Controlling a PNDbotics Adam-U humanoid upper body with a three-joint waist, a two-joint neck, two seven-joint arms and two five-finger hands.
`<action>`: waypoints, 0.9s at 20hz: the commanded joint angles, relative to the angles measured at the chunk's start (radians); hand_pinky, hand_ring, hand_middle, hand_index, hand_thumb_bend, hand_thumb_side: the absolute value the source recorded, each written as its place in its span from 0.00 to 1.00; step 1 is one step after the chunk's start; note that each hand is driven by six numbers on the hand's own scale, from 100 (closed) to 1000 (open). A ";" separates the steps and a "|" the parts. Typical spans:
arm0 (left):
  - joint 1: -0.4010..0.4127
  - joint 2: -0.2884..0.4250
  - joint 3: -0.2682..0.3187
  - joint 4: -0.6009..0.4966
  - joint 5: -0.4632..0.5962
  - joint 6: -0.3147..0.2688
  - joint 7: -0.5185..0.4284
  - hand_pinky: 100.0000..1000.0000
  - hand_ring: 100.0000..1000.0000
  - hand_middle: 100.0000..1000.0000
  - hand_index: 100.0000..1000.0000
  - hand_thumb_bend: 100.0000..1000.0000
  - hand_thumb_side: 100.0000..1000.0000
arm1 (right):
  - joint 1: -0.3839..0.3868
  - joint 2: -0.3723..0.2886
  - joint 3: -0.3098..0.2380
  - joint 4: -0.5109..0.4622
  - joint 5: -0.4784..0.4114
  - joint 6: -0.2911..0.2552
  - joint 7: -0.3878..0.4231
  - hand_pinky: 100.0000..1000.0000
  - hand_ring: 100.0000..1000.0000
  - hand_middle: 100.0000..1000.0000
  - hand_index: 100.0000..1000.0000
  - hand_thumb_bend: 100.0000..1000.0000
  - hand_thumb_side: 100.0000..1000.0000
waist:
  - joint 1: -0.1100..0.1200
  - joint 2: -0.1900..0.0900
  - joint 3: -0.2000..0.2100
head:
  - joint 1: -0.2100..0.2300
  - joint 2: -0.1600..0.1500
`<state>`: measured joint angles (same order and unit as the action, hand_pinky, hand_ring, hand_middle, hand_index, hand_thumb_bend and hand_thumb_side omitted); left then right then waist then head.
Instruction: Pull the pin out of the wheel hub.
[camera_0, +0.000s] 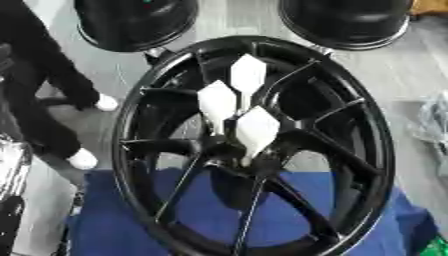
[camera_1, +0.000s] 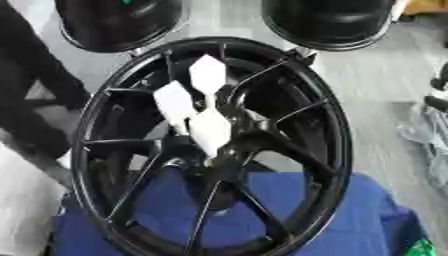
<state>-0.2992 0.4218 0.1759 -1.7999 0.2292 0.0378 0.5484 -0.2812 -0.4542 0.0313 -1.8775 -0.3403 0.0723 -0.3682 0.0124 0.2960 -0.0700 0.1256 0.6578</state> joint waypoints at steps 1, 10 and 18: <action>-0.013 0.020 0.003 -0.020 -0.003 -0.001 -0.001 0.86 0.76 0.78 0.80 0.22 0.67 | -0.006 -0.022 -0.007 -0.021 0.001 -0.001 -0.001 0.76 0.81 0.83 0.86 0.18 0.43 | -0.001 -0.019 0.000 | 0.003 -0.003; -0.014 0.022 0.004 -0.021 -0.006 -0.001 -0.001 0.86 0.76 0.78 0.80 0.22 0.67 | -0.008 -0.020 -0.008 -0.020 0.001 -0.002 -0.002 0.75 0.81 0.82 0.86 0.18 0.43 | 0.000 -0.016 -0.003 | -0.006 -0.008; -0.092 0.262 -0.029 -0.042 -0.006 0.007 -0.034 0.85 0.76 0.78 0.82 0.23 0.59 | -0.009 -0.016 -0.012 -0.023 0.003 -0.005 -0.006 0.75 0.80 0.82 0.86 0.18 0.43 | 0.009 -0.006 -0.013 | -0.014 -0.013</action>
<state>-0.3764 0.5982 0.1498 -1.8154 0.2285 0.0448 0.5235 -0.2817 -0.4534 0.0307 -1.8778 -0.3402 0.0696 -0.3708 0.0222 0.3035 -0.0817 0.1131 0.6565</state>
